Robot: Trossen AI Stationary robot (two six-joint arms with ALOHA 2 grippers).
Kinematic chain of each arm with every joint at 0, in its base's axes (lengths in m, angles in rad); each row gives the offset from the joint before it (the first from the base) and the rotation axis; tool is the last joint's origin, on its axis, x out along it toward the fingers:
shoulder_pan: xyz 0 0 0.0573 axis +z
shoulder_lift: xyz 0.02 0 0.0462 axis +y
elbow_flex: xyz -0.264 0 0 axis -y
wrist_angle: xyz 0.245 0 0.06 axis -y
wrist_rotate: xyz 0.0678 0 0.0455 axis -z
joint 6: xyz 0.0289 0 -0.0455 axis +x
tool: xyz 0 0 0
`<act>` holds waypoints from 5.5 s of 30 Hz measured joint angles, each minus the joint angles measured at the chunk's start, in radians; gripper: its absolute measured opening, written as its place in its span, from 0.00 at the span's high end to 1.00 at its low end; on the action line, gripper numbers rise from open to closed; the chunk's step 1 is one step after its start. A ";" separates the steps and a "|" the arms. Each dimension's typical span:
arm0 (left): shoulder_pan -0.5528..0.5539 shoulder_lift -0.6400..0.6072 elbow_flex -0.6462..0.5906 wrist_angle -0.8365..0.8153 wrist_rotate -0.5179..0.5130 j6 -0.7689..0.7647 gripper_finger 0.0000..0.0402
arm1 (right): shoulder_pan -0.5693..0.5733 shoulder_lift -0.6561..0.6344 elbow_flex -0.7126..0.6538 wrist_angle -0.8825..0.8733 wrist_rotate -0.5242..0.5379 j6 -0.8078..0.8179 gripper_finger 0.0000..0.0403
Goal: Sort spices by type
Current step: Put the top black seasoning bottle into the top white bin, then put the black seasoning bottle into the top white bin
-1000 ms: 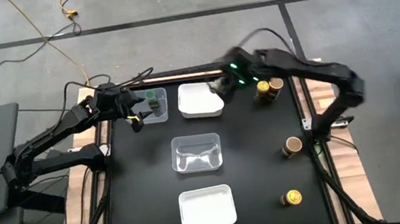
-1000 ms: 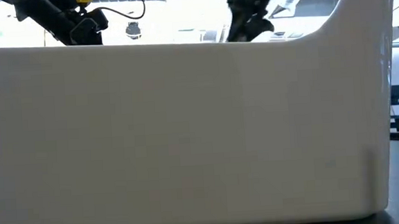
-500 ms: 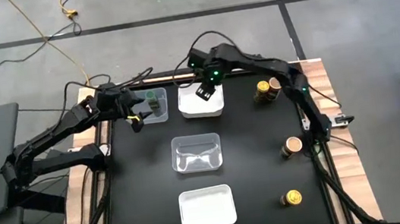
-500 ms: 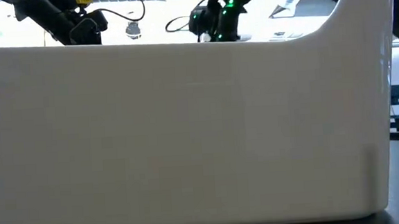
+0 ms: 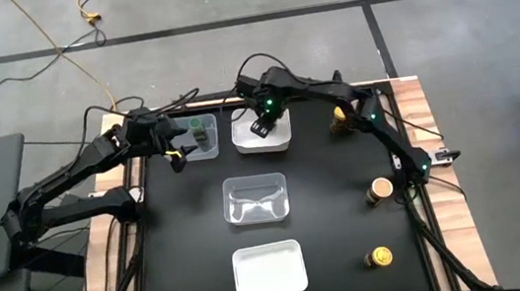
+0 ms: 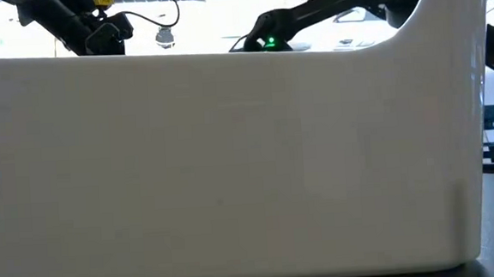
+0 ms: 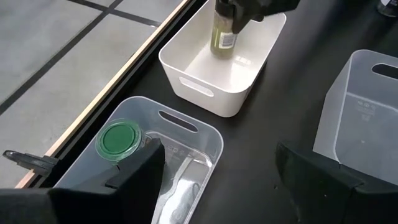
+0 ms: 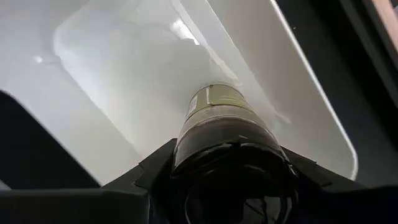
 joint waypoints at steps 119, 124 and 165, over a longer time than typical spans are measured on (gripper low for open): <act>-0.936 0.409 0.422 -0.371 -0.491 -0.616 0.28 | 0.764 -1.426 -1.546 0.777 0.518 0.600 0.21; -1.044 0.550 0.599 -0.612 -0.469 -0.868 0.28 | 0.763 -1.440 -1.546 0.774 0.507 0.565 0.21; -1.817 0.741 0.718 -0.750 -0.246 -1.436 0.28 | 0.675 -1.441 -1.546 0.802 0.496 0.705 0.21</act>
